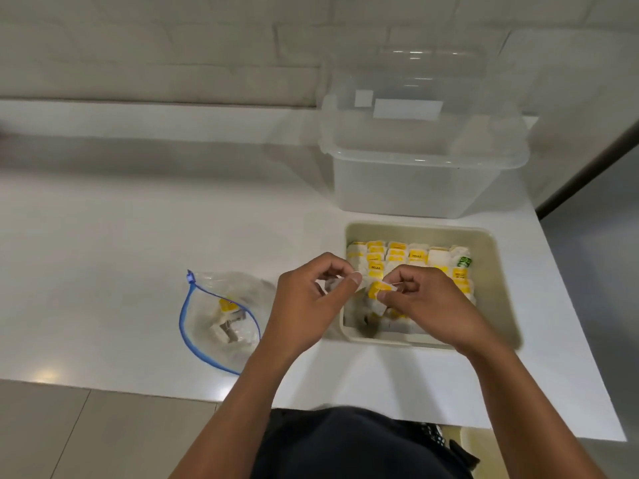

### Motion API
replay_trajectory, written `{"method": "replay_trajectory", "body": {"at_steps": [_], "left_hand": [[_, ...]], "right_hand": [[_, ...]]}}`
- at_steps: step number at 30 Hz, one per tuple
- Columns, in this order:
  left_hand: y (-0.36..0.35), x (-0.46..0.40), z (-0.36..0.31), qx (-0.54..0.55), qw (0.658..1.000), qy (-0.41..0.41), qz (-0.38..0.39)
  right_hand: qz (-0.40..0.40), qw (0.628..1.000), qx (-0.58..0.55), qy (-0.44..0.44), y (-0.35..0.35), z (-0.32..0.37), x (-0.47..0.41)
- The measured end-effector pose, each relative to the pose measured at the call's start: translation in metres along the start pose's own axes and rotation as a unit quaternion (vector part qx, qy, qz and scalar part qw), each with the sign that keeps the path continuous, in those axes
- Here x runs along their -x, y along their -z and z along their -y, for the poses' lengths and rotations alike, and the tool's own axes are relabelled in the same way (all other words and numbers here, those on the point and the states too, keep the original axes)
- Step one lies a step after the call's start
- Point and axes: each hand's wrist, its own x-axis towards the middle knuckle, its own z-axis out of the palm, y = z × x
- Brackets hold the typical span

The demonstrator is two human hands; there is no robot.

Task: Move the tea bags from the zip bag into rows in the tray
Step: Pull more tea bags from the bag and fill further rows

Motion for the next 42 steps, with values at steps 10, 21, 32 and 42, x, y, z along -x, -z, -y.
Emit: {"method": "replay_trajectory", "body": {"at_steps": [10, 21, 32, 42], "left_hand": [[-0.011, -0.013, 0.008, -0.02, 0.998, 0.017, -0.058], [-0.021, -0.02, 0.004, 0.015, 0.994, 0.046, -0.093], [-0.022, -0.016, 0.012, -0.035, 0.99, 0.039, -0.128], [-0.029, -0.018, 0.006, -0.031, 0.996, 0.076, -0.046]], "right_hand": [[0.124, 0.983, 0.131, -0.026, -0.02, -0.019, -0.024], [0.099, 0.953, 0.286, -0.011, -0.035, -0.026, -0.043], [0.06, 0.959, 0.278, 0.003, -0.035, -0.031, -0.045], [0.089, 0.994, -0.002, 0.062, 0.019, -0.018, -0.026]]}}
